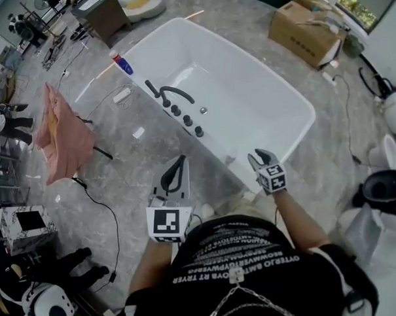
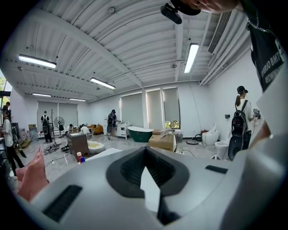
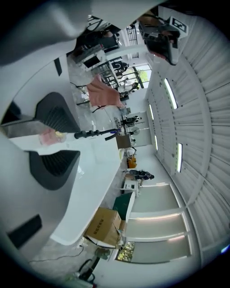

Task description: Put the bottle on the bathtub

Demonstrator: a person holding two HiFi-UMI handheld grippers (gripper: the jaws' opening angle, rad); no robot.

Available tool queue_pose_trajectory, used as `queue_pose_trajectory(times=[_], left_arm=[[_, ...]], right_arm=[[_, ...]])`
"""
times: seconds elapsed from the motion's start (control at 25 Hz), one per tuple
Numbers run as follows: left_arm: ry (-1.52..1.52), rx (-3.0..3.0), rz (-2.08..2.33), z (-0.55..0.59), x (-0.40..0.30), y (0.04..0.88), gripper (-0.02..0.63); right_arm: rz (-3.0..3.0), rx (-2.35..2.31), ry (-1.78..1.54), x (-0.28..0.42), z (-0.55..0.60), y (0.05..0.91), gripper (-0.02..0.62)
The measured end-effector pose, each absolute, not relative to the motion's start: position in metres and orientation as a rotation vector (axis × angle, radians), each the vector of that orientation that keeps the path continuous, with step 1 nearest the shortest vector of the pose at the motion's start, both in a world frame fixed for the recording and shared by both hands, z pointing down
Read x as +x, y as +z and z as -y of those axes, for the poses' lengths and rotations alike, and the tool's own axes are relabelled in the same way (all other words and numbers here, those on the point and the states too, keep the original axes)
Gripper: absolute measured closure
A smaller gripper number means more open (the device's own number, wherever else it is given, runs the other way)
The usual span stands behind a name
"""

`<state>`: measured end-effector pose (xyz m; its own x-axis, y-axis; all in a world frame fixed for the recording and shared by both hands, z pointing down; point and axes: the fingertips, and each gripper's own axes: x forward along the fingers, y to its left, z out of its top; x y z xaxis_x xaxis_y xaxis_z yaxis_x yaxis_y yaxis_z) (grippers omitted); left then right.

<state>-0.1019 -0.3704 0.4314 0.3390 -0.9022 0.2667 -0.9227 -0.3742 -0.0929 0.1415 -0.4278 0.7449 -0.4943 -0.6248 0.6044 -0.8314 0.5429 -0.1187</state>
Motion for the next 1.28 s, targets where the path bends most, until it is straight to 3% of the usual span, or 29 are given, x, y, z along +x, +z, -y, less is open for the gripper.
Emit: queue_pose_trajectory(times=[0.08, 0.16, 0.88, 1.28], left_arm=[[0.410, 2.531, 1.702, 0.373, -0.101, 0.429, 0.603], [0.373, 2.547, 1.688, 0.374, -0.097, 0.423, 0.603], [0.312, 2.667, 1.611, 0.365, -0.093, 0.396, 0.603], [0.278, 2.697, 1.600, 0.352, -0.111, 0.403, 0.603]], right_arm=[[2.333, 1.234, 0.515, 0.146, 0.423, 0.707, 0.562], [2.400, 1.248, 0.454, 0.143, 0.415, 0.666, 0.584], [2.632, 1.286, 0.041, 0.106, 0.371, 0.452, 0.594], [2.699, 1.261, -0.026, 0.076, 0.343, 0.423, 0.594]])
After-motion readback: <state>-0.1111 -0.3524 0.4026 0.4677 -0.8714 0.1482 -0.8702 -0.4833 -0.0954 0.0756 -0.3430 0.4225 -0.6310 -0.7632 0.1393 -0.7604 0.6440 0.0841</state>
